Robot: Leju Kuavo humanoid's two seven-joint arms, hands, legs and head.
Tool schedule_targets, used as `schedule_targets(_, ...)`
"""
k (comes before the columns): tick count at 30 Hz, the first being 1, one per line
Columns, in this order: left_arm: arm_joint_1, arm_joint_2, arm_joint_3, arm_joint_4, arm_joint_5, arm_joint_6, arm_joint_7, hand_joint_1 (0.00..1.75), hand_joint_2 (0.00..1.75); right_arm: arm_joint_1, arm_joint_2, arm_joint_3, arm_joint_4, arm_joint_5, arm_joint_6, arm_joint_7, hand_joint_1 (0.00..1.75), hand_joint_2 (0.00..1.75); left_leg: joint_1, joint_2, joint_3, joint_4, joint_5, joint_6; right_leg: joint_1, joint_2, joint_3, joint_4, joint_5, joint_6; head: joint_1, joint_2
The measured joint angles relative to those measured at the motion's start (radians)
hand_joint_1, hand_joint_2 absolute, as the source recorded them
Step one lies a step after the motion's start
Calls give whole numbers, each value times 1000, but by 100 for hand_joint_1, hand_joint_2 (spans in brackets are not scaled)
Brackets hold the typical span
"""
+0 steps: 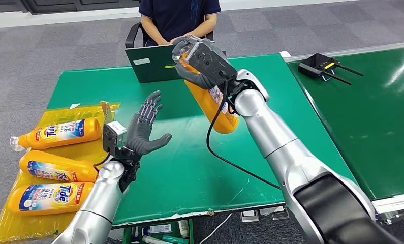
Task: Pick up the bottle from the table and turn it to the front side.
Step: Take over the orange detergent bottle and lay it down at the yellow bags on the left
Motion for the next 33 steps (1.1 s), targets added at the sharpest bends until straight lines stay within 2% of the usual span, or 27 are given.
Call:
schedule_targets(6,-67,-32,-17,61,8,-11,0,0,175,-29,34,0,5,-4,3,-2,175,175,0,0,0,0,0,0,0,0,0,0,0,0,0,0)
schedule_targets(15,-125,-62,-29,158,31,-61,0,0,175,-65,49,0,14,-4,4,9,175,175,0,0,0,0,0,0,0,0,0,0,0,0,0,0)
schedule_targets(24,-148,-87,-41,245,41,-88,0,0,175,-98,50,0,33,-5,4,13,175,175,0,0,0,0,0,0,0,0,0,0,0,0,0,0)
schedule_targets(33,-157,-113,-48,302,88,-162,0,0,175,-101,50,0,39,-19,0,19,175,175,0,0,0,0,0,0,0,0,0,0,0,0,0,0)
